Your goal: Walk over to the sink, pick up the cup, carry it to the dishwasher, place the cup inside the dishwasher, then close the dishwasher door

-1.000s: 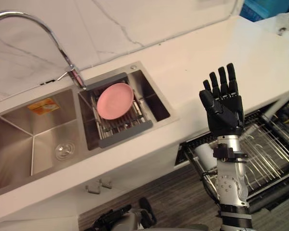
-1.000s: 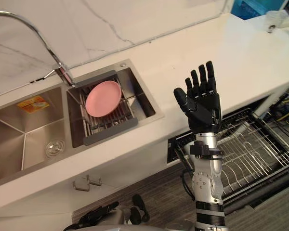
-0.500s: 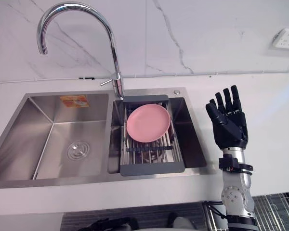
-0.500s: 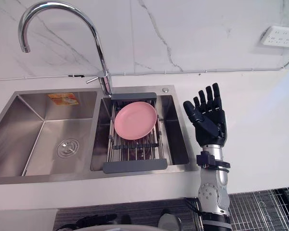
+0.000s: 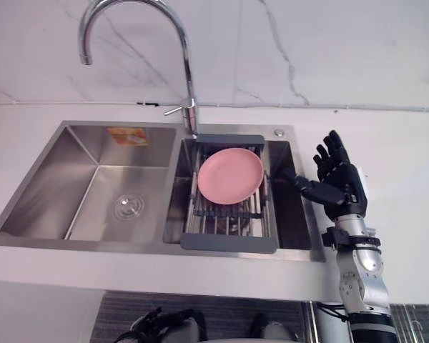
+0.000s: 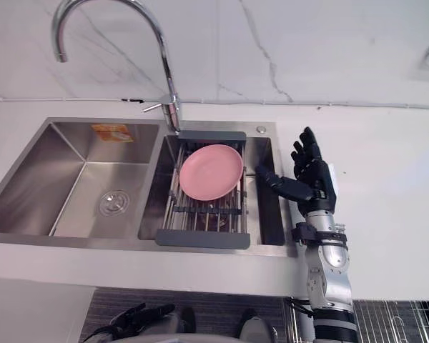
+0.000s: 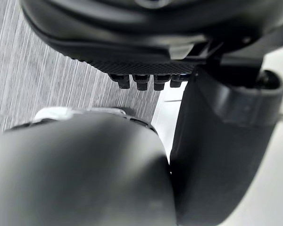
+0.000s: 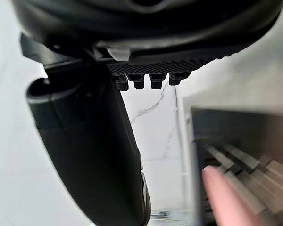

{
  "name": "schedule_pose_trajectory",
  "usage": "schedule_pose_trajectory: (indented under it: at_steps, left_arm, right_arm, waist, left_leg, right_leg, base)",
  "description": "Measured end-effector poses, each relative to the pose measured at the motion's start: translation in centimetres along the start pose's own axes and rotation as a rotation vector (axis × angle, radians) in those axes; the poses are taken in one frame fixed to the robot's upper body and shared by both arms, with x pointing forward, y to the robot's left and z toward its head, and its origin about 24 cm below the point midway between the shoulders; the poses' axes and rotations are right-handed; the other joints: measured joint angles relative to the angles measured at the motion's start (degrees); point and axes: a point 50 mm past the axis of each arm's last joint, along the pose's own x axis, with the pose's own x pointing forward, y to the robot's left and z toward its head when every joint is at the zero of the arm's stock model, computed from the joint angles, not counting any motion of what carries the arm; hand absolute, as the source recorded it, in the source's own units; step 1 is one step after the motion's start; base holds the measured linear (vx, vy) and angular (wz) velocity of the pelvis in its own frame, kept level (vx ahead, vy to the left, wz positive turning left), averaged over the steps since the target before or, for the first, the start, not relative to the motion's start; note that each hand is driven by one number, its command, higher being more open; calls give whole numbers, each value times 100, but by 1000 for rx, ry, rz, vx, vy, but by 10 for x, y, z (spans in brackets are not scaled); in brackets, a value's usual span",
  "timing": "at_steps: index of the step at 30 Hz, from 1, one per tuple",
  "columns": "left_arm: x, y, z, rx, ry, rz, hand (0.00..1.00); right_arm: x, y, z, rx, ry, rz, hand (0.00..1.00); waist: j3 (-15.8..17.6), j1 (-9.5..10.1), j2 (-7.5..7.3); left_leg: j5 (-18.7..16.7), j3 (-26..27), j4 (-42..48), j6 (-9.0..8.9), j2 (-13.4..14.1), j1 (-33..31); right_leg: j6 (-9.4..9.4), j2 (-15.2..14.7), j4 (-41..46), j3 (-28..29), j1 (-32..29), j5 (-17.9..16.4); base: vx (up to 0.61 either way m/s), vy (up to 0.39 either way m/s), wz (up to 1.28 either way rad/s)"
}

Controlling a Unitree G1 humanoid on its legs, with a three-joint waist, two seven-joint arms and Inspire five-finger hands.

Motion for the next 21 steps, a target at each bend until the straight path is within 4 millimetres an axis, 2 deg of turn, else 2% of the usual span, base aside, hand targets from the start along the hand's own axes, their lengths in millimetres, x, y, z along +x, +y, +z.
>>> schedule_pose_trajectory:
  at_steps: [4,8,15,21]
  left_arm:
    - [1,5,8,30,6,42,100]
    - [2,8,18,73,6,73,100]
    - [4,2,27,95,-6,65,100]
    - [4,2,26,95,8,77,100]
  right_arm:
    - [3,7,1,-183,23,113,100]
    - [4,21,-1,-221,32,185,100]
    - [7,36,0,-218,15,253,100]
    - [10,42,6,-210,-14,270,100]
  waist:
    - [89,-62,-120]
    - [163,-126,-241]
    - [163,-112,-241]
    - [164,-93,-236]
  left_leg:
    - [-89,267,140,-69,166,13]
    - [-234,363,384,-103,317,-23]
    - [-307,453,491,-89,402,-138]
    - [-296,403,447,-86,387,-118]
  right_leg:
    - [-43,61,80,29,-81,29]
    - [-78,185,24,124,-59,93]
    - [-71,312,-360,159,10,368]
    - [-76,318,-425,128,65,389]
  base:
    - [-13,-55,-38]
    - [-19,-26,-19]
    - [-14,9,-9]
    - [-2,-7,2]
